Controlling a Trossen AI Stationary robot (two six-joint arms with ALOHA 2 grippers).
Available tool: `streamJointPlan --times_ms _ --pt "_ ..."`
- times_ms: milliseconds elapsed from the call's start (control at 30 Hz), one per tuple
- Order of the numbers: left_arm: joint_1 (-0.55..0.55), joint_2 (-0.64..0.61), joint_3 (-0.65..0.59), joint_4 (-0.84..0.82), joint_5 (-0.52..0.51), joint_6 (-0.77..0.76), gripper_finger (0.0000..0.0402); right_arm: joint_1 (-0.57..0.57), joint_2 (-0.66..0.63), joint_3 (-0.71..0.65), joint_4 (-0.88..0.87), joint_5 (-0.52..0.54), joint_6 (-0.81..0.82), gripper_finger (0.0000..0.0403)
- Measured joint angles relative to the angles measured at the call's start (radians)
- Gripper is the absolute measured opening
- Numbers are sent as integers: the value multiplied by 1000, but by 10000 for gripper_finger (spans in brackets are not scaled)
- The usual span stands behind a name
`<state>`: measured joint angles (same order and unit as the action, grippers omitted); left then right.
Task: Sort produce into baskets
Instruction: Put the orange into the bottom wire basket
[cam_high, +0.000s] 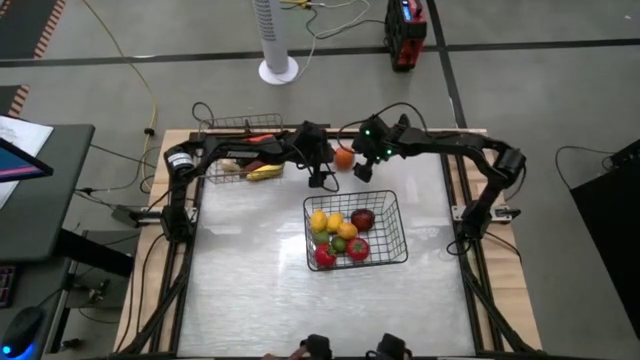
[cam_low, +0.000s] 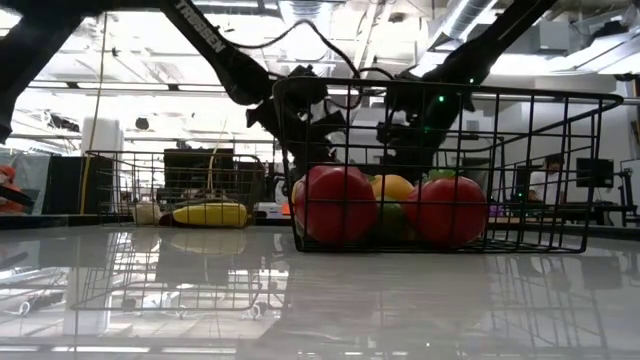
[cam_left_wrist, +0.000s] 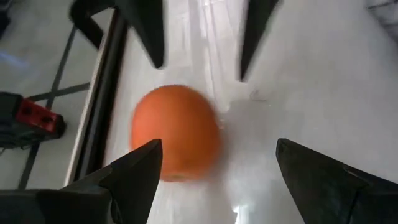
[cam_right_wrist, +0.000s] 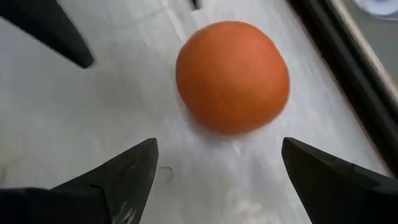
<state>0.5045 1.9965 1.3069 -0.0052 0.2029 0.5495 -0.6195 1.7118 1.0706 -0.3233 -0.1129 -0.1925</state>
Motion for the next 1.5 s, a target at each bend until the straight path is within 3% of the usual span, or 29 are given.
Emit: streamJointPlan --times_ms 433,700,933,1167,1500 --pt "39 83 1 62 0 -101 304 19 25 0 212 -43 -182 369" --pt "21 83 0 64 -5 -108 304 14 89 0 191 -114 -181 369" --pt "13 83 0 60 -6 -102 304 35 133 5 197 -76 -171 356" --pt "11 83 0 65 -38 -84 304 35 118 3 174 -69 -167 302" --pt "15 -49 0 7 -113 -38 304 60 -6 21 69 1 -162 299"
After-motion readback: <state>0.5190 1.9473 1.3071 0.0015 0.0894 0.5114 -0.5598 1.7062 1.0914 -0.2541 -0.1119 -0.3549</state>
